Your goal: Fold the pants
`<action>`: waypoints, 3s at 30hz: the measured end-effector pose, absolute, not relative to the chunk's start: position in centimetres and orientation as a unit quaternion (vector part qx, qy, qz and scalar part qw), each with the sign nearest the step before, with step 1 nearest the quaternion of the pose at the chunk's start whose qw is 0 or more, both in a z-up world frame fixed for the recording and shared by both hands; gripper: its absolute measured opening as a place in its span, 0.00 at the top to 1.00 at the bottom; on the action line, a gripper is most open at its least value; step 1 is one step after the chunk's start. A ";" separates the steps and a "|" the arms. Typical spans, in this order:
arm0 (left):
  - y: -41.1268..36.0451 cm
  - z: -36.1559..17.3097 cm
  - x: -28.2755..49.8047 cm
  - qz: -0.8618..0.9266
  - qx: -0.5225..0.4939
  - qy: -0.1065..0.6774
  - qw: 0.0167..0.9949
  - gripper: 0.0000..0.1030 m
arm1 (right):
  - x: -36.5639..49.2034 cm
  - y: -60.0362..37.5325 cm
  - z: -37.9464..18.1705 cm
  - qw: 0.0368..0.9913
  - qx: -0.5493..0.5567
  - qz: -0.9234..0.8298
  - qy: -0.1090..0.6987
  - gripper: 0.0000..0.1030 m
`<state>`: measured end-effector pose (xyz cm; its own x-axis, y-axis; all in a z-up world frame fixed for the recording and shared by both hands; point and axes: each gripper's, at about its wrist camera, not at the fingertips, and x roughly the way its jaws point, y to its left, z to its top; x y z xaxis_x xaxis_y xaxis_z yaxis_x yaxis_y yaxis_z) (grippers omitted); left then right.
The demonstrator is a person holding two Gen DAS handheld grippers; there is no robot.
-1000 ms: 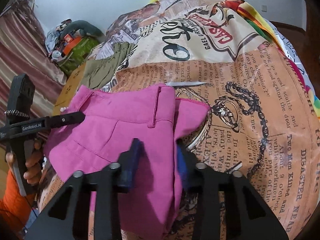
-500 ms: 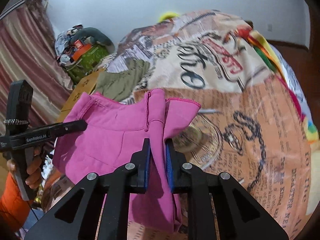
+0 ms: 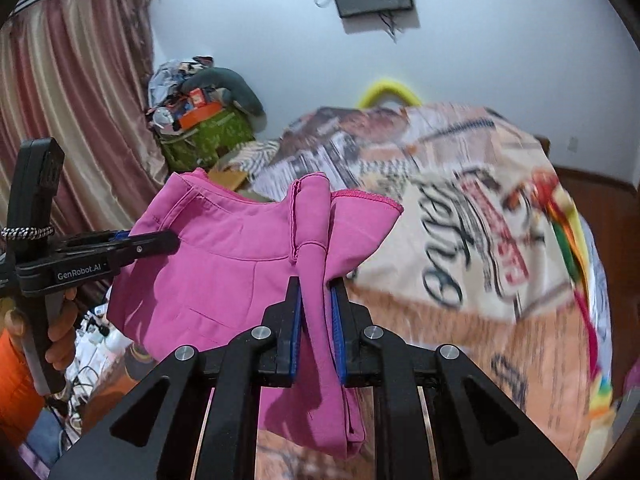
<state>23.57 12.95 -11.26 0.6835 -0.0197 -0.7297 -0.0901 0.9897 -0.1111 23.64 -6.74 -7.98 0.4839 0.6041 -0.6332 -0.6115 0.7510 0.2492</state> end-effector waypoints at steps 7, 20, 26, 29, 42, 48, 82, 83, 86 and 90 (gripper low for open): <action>16.5 -10.2 26.1 0.056 -0.050 0.374 0.925 0.72 | 26.2 -2.5 -6.9 0.862 -0.009 0.372 0.344 0.89; 24.5 -16.7 33.2 0.106 -0.056 0.403 0.907 0.72 | 33.0 6.0 -11.6 0.851 -0.019 0.386 0.354 0.89; 26.3 -21.8 37.4 0.121 -0.053 0.416 0.900 0.72 | 36.9 8.2 -16.2 0.838 -0.015 0.374 0.396 0.89; 27.0 -24.6 39.0 0.130 -0.053 0.424 0.895 0.72 | 38.1 8.4 -18.7 0.831 -0.005 0.366 0.420 0.90; 29.8 -26.4 39.3 0.164 -0.082 0.448 0.875 0.38 | 38.2 6.4 -20.2 0.832 -0.002 0.331 0.446 0.61; 28.5 -21.7 35.5 0.150 -0.076 0.433 0.885 0.38 | 35.3 5.2 -15.3 0.850 -0.007 0.346 0.398 0.59; 9.9 3.6 0.8 0.123 0.011 0.088 0.988 0.22 | 6.6 -4.5 4.7 0.920 0.028 0.381 0.093 0.56; 9.7 3.5 0.5 0.121 0.012 0.087 0.989 0.17 | 6.5 -4.6 4.5 0.920 0.028 0.378 0.096 0.46; 9.5 3.2 0.1 0.116 -0.002 0.086 0.990 0.04 | 6.0 -4.7 4.3 0.928 0.022 0.360 0.090 0.29; 9.6 3.0 0.0 0.123 -0.005 0.089 0.988 0.01 | 5.1 -4.8 4.5 0.935 0.009 0.344 0.084 0.15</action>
